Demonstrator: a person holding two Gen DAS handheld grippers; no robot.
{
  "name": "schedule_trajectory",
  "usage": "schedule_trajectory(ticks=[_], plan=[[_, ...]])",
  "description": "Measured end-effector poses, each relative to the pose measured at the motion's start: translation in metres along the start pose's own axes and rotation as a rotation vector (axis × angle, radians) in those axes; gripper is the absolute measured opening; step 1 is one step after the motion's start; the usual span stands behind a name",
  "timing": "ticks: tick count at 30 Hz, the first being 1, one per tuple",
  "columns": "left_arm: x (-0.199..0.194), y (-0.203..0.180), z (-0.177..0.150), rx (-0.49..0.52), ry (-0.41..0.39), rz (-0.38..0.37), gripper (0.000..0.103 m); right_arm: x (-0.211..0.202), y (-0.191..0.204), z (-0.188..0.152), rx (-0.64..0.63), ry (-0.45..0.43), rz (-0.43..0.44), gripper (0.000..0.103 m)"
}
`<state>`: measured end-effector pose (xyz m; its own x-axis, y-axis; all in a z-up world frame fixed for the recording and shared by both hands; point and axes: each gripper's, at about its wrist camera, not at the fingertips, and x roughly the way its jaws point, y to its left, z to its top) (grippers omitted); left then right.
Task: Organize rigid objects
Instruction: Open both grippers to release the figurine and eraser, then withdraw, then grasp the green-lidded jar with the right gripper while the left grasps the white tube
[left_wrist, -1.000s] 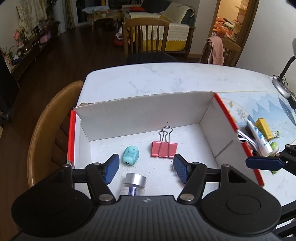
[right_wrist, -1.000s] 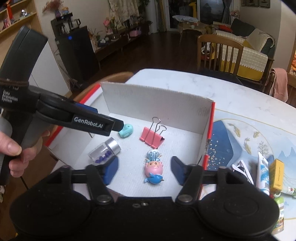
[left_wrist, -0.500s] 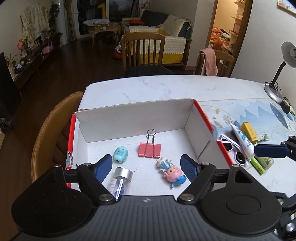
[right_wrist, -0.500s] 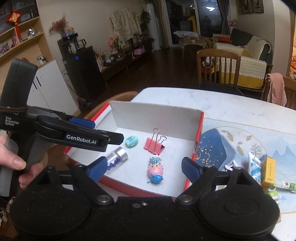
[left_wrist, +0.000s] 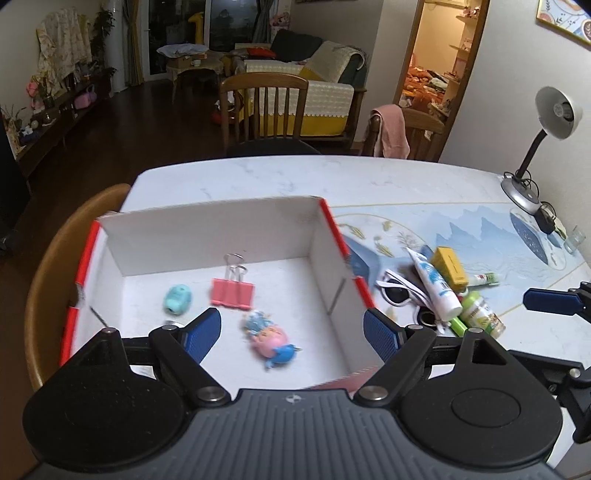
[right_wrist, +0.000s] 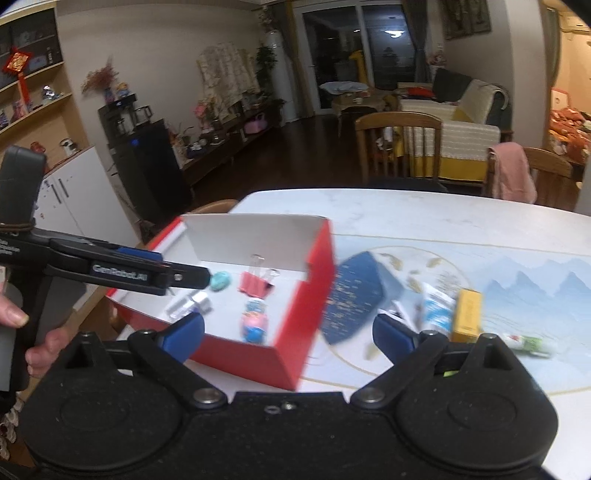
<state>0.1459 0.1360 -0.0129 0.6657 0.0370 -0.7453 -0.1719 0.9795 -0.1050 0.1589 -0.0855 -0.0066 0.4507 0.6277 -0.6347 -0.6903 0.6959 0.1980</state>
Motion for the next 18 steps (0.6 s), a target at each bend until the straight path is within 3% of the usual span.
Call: schedule_trajectory(ticks=[6, 11, 18], plan=[[0.012, -0.035, -0.006, 0.009, 0.004, -0.026, 0.085, -0.018, -0.032, -0.018, -0.004, 0.002, -0.067, 0.098], [0.022, -0.063, -0.01, 0.006, -0.001, -0.051, 0.098, -0.03, -0.063, -0.033, 0.007, 0.012, -0.102, 0.098], [0.04, -0.103, -0.009, 0.026, 0.012, -0.062, 0.098, -0.041, -0.103, -0.048, 0.039, 0.015, -0.118, 0.097]])
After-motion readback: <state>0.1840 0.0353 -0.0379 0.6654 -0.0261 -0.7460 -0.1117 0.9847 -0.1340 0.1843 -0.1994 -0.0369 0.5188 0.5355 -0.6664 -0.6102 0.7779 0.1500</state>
